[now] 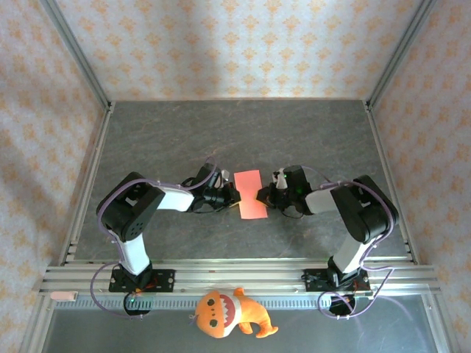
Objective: Fold a paper plane with a square sheet of paper (pick it up from the middle)
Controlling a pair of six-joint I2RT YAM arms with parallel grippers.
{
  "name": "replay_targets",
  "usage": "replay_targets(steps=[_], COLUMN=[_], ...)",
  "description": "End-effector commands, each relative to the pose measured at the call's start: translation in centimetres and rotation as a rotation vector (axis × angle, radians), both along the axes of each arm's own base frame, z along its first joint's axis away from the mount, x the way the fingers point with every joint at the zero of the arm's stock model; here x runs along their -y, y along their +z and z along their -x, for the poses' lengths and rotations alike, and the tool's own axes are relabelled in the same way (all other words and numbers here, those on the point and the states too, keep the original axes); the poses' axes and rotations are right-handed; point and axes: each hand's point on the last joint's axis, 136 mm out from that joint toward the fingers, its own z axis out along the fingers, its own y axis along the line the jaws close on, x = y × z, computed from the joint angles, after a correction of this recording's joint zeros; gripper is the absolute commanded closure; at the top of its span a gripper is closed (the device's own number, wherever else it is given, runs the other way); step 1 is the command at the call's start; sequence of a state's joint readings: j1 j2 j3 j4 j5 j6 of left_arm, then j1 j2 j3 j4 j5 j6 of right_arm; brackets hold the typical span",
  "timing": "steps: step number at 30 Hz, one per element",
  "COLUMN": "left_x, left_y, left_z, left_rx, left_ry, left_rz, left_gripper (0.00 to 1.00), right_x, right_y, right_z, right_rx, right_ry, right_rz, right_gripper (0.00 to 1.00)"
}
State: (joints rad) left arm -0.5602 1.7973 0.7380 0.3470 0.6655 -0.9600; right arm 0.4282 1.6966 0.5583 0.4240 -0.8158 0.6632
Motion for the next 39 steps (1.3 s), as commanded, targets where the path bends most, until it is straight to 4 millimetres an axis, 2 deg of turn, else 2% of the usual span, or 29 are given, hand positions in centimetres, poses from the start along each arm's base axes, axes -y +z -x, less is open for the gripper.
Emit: replay_targets(steps=[1, 6, 10, 18, 25, 30, 39], left_x=[-0.3, 0.1, 0.3, 0.3, 0.5, 0.5, 0.6], left_y=[1.2, 2.0, 2.9, 4.3, 4.7, 4.5, 4.5], left_z=[-0.2, 0.1, 0.0, -0.6, -0.8, -0.8, -0.8], left_rx=[0.033, 0.031, 0.037, 0.053, 0.06, 0.056, 0.056], left_ry=[0.006, -0.023, -0.041, -0.056, -0.06, -0.059, -0.059], left_rz=[-0.011, 0.009, 0.021, 0.028, 0.04, 0.04, 0.045], left_gripper=[0.97, 0.99, 0.99, 0.99, 0.99, 0.99, 0.99], right_x=[1.7, 2.4, 3.5, 1.2, -0.9, -1.3, -3.2], right_y=[-0.9, 2.2, 3.1, 5.6, 5.6, 5.4, 4.4], right_z=[1.1, 0.8, 1.1, 4.0, 6.5, 6.6, 7.0], right_rx=[-0.019, 0.137, 0.304, 0.717, 0.964, 1.059, 1.123], right_ry=[-0.023, -0.021, -0.031, 0.105, 0.245, 0.264, 0.348], right_rz=[0.071, 0.092, 0.24, 0.455, 0.613, 0.759, 0.874], right_gripper=[0.81, 0.68, 0.62, 0.56, 0.52, 0.49, 0.47])
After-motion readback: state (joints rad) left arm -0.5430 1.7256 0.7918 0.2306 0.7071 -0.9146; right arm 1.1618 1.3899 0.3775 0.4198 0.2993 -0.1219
